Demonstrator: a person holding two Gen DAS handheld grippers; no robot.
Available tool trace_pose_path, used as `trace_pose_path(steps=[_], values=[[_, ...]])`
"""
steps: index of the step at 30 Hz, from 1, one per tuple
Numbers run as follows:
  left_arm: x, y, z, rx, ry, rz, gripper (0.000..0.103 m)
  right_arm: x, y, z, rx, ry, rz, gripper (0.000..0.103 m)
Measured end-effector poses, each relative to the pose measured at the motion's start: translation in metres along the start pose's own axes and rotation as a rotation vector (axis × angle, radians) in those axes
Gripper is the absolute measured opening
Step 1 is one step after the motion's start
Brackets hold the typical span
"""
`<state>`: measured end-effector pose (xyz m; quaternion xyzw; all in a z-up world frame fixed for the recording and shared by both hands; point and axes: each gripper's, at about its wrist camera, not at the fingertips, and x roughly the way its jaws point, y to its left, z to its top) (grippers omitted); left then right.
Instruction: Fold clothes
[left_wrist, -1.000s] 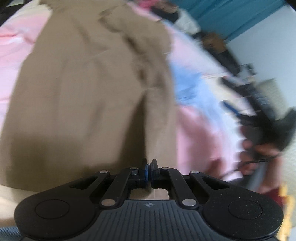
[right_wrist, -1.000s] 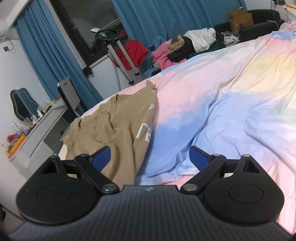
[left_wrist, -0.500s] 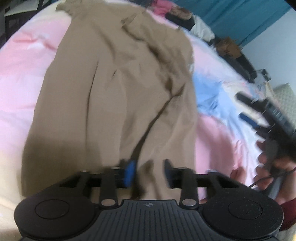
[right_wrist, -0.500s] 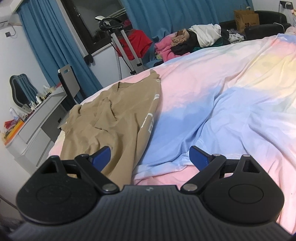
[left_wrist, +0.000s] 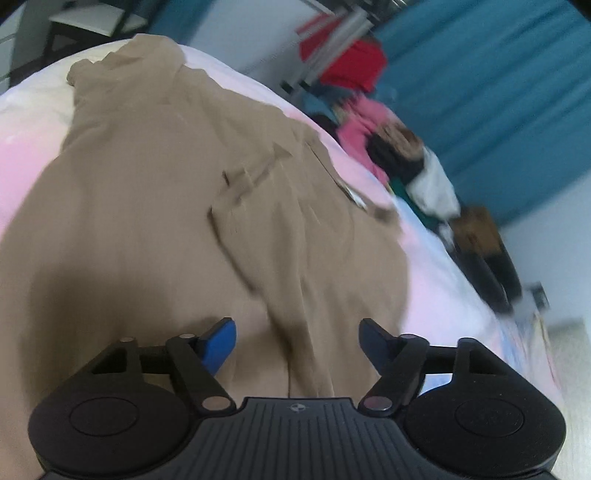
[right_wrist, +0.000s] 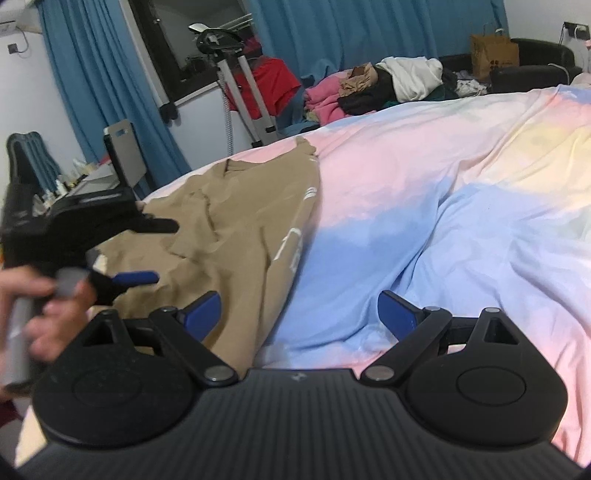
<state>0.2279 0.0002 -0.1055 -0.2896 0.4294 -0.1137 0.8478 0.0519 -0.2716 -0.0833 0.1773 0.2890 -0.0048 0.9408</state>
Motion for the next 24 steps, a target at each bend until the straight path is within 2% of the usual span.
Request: trace_pose_path(steps=[3,5,6,7,8,9,13,16,17,20,24], values=[[0.036,0.003,0.004,-0.033,-0.012,-0.004,0.064,0.017,-0.004,0.004,0.006,-0.007,-0.004,0.093],[0.046,0.003,0.001,-0.031,-0.035,0.006,0.049,0.028,-0.006,0.006,0.009,-0.005,-0.003,0.093],[0.048,0.002,-0.001,-0.026,-0.055,0.01,0.038,0.031,-0.006,0.006,0.011,-0.003,-0.004,0.093],[0.046,0.001,-0.002,-0.02,-0.078,0.003,0.018,0.033,-0.007,0.006,0.018,0.001,0.0,0.093],[0.043,0.001,-0.003,-0.011,-0.096,-0.005,0.008,0.035,-0.008,0.006,0.025,0.005,0.004,0.093],[0.038,-0.001,-0.004,0.005,-0.116,-0.004,0.004,0.037,-0.01,0.006,0.033,0.009,0.008,0.093],[0.007,-0.007,-0.009,0.081,-0.199,0.056,0.003,0.041,-0.014,0.007,0.067,0.012,0.011,0.093],[0.006,-0.008,-0.008,0.166,-0.22,0.156,0.004,0.044,-0.015,0.007,0.076,0.015,0.011,0.093],[0.009,-0.008,-0.007,0.184,-0.213,0.18,0.004,0.045,-0.014,0.007,0.076,0.017,0.012,0.093],[0.028,0.0,-0.004,0.188,-0.139,0.186,0.007,0.043,-0.012,0.007,0.059,0.005,0.011,0.093],[0.007,0.002,-0.019,0.227,-0.111,0.16,0.027,0.039,-0.011,0.007,0.044,-0.013,0.005,0.093]])
